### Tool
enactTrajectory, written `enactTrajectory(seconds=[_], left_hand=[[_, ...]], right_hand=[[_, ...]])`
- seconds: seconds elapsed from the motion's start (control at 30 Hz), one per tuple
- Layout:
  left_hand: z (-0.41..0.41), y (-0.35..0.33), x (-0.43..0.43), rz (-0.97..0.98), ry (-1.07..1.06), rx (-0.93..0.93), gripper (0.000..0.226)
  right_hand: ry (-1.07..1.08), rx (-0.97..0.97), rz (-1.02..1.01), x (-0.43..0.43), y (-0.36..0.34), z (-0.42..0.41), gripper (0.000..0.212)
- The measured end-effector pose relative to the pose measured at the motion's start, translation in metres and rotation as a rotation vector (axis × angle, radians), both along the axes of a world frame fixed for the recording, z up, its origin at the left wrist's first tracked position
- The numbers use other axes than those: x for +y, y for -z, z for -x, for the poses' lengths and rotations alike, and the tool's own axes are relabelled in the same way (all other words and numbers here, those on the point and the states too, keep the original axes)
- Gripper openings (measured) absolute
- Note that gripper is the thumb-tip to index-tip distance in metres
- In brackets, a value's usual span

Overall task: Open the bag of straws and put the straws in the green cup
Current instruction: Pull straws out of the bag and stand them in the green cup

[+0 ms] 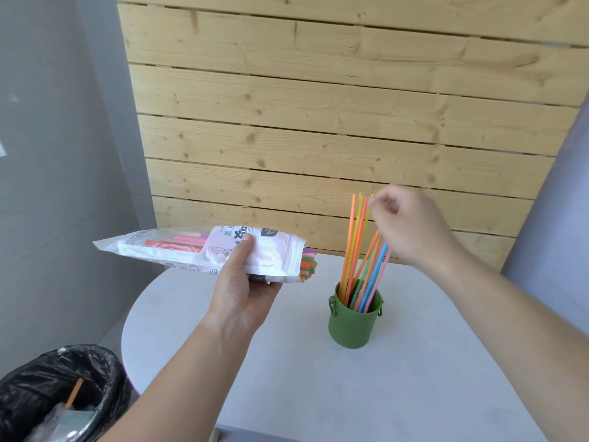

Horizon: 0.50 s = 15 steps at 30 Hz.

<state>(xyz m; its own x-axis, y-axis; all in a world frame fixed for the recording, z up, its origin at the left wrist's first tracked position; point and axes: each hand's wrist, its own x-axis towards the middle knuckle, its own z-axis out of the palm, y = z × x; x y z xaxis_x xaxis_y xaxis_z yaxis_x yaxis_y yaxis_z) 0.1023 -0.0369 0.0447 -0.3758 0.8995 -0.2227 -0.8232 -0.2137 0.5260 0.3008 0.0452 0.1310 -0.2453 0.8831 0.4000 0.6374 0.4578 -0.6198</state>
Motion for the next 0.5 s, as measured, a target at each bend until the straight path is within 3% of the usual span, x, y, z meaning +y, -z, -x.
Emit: enactTrajectory(seconds=[0.1, 0.2, 0.5], left_hand=[[-0.006, 0.000, 0.000, -0.018, 0.027, 0.047, 0.037], [-0.013, 0.000, 0.000, -0.041, 0.055, 0.087, 0.023], [-0.014, 0.004, 0.002, -0.045, 0.057, 0.110, 0.014]], right_hand=[[-0.131, 0.051, 0.242, -0.029, 0.034, 0.016, 0.038], [-0.165, 0.132, 0.369, -0.039, 0.060, 0.032, 0.038], [-0.218, 0.354, 0.287, -0.039, 0.084, 0.043, 0.027]])
